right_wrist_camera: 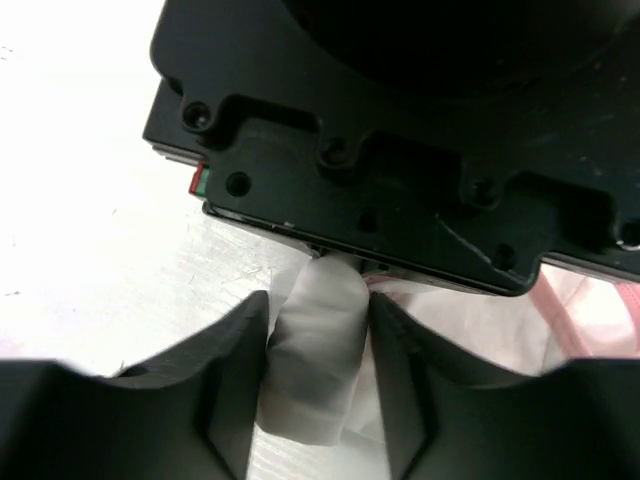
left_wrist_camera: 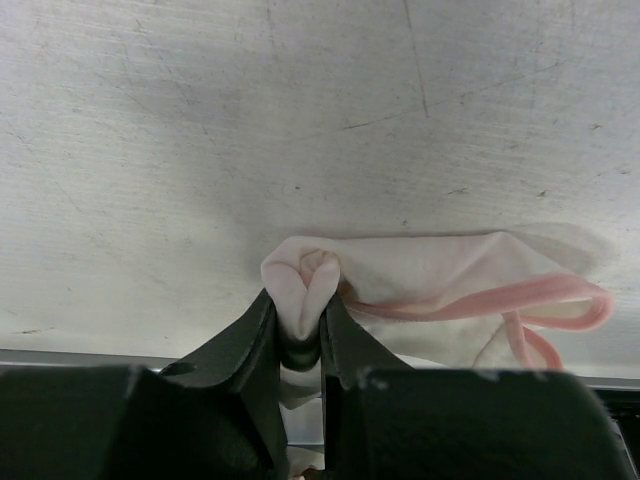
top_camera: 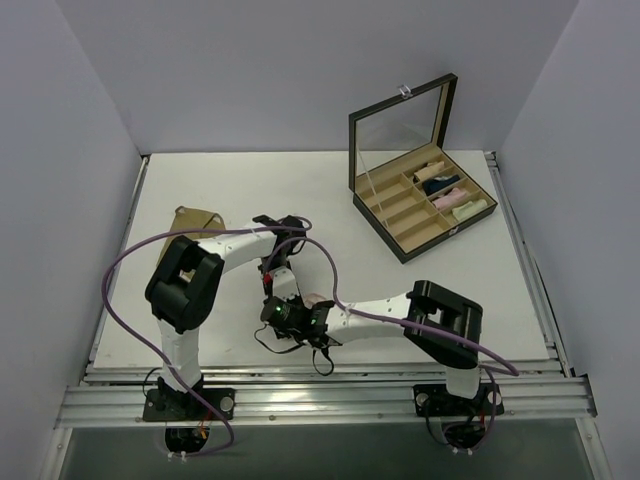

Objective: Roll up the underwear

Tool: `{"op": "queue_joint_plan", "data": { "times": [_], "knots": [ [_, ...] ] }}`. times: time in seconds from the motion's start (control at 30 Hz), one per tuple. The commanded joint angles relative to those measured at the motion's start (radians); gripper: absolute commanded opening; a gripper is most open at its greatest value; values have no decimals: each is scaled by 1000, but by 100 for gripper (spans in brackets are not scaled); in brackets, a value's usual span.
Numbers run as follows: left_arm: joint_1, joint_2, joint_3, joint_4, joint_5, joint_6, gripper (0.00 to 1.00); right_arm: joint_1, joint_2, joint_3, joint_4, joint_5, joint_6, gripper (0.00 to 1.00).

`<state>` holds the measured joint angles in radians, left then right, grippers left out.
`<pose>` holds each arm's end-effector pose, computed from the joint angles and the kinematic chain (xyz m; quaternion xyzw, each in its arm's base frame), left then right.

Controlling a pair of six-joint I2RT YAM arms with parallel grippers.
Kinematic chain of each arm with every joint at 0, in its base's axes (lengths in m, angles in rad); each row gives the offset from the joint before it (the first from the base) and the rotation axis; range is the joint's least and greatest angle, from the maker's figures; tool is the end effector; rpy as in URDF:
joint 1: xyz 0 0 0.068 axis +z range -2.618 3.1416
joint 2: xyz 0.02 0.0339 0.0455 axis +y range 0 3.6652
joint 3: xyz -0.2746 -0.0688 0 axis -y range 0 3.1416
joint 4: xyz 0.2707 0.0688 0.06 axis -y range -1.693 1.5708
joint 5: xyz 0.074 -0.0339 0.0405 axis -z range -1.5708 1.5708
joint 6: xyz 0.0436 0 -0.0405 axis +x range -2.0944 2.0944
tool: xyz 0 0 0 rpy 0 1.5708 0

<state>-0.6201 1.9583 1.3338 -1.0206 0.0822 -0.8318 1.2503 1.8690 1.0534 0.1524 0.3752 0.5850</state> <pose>0.2988 -0.2178 0.1410 0.1070 -0.9927 0.0061 0.0550 0.1475 0.3938 0.1495 -0.2111 0.8613 0.2402 0.3948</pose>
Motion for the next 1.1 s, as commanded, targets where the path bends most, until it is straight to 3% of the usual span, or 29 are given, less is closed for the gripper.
{"op": "queue_joint_plan", "data": {
  "times": [0.0, 0.03, 0.07, 0.17, 0.27, 0.3, 0.43, 0.63, 1.07],
  "knots": [
    [-15, 24, 5, -22, -52, -12, 2, 12, 30, 36, -119, 76, 22, 33],
    [-13, 21, 4, -27, -50, -13, 2, 12, 15, 22, -120, 79, 42, 19],
    [-9, 19, 2, -27, -48, -15, 3, 11, 4, 4, -114, 76, 55, 13],
    [22, -13, -13, -15, -32, -26, 13, 1, -43, -104, -53, 41, 117, 0],
    [72, -74, -47, 19, -10, -32, 26, -17, -94, -242, 56, -30, 166, 0],
    [86, -93, -56, 28, -6, -35, 35, -32, -111, -278, 91, -54, 173, 0],
    [143, -185, -84, 53, -2, -24, 47, -98, -178, -441, 322, -221, 210, 0],
    [149, -294, -154, 154, 8, -36, 53, -185, -185, -611, 565, -343, 252, 1],
    [89, -322, -271, 421, 182, -33, 54, -272, -48, -690, 848, -522, 265, 5]
  ]
}}
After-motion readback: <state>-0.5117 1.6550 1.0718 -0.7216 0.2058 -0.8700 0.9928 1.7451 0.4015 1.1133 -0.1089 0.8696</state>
